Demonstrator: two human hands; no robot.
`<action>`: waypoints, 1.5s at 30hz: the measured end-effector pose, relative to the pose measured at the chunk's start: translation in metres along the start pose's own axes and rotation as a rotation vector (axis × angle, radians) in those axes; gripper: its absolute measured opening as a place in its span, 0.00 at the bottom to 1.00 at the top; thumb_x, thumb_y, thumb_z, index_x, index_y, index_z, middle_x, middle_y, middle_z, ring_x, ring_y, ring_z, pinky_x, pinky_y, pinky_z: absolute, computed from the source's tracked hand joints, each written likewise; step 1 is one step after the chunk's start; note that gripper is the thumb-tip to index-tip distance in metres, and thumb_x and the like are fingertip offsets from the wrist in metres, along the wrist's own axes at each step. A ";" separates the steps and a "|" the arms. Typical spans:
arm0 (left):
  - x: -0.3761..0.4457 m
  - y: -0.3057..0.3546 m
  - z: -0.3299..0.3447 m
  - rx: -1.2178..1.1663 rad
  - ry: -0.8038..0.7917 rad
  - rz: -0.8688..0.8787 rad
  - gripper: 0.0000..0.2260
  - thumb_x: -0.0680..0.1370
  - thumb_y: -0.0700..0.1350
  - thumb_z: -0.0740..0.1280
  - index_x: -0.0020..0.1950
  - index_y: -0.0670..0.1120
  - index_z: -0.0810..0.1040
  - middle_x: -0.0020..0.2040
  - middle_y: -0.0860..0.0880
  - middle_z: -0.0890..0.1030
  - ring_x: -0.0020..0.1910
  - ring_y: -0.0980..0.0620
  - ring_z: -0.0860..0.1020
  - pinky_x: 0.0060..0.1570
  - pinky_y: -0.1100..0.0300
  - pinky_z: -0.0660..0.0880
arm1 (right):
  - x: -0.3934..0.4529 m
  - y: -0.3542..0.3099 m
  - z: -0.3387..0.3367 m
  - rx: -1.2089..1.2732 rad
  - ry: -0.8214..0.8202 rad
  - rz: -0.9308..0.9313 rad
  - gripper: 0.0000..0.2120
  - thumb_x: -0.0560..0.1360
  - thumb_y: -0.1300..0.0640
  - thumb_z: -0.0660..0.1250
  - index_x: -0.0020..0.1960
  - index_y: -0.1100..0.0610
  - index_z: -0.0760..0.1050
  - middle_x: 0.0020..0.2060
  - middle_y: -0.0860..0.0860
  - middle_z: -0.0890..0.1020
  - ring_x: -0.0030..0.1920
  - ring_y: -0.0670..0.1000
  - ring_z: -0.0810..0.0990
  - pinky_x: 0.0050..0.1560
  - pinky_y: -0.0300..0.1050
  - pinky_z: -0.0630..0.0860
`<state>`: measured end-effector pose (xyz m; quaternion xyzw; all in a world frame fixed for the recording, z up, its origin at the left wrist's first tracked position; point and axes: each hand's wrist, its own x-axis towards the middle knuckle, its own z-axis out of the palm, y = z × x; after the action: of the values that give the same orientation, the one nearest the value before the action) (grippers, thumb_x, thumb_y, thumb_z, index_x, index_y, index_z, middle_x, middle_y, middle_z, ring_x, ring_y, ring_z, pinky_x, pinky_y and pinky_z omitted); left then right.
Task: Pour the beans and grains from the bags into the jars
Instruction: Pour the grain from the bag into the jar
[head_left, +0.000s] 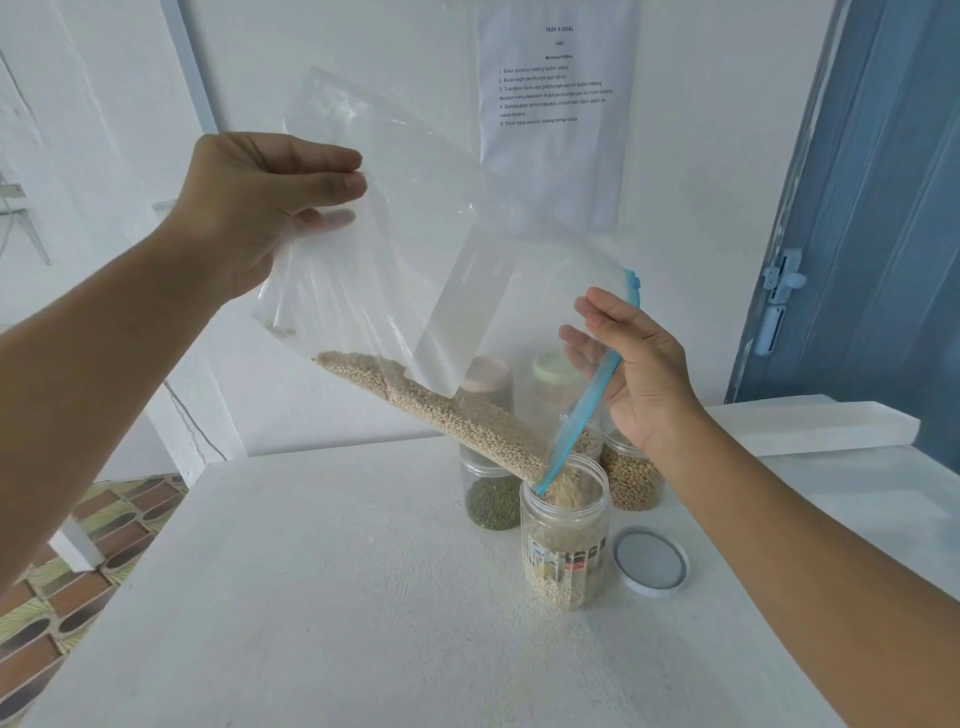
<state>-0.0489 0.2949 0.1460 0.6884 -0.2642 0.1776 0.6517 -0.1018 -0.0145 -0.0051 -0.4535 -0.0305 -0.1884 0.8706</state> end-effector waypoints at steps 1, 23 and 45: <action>0.000 0.000 0.001 0.001 -0.003 0.002 0.09 0.70 0.36 0.80 0.49 0.42 0.88 0.45 0.48 0.88 0.50 0.49 0.86 0.56 0.51 0.83 | 0.000 0.000 0.000 0.000 0.002 -0.003 0.10 0.77 0.67 0.72 0.54 0.56 0.85 0.53 0.52 0.87 0.50 0.57 0.88 0.52 0.48 0.84; 0.006 -0.001 0.005 -0.002 -0.038 0.004 0.10 0.71 0.36 0.80 0.51 0.41 0.87 0.46 0.47 0.88 0.52 0.48 0.86 0.57 0.50 0.83 | -0.005 0.002 -0.004 0.006 0.029 0.001 0.10 0.77 0.67 0.72 0.55 0.56 0.85 0.53 0.52 0.88 0.52 0.57 0.88 0.55 0.49 0.84; 0.008 -0.003 0.005 0.007 -0.040 0.006 0.09 0.71 0.36 0.80 0.50 0.42 0.88 0.46 0.47 0.88 0.51 0.49 0.86 0.56 0.50 0.83 | -0.003 0.003 -0.002 0.012 0.037 0.002 0.10 0.77 0.67 0.72 0.54 0.55 0.85 0.53 0.52 0.88 0.50 0.56 0.88 0.52 0.47 0.83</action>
<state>-0.0412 0.2893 0.1483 0.6932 -0.2787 0.1666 0.6435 -0.1037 -0.0135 -0.0097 -0.4446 -0.0151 -0.1956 0.8740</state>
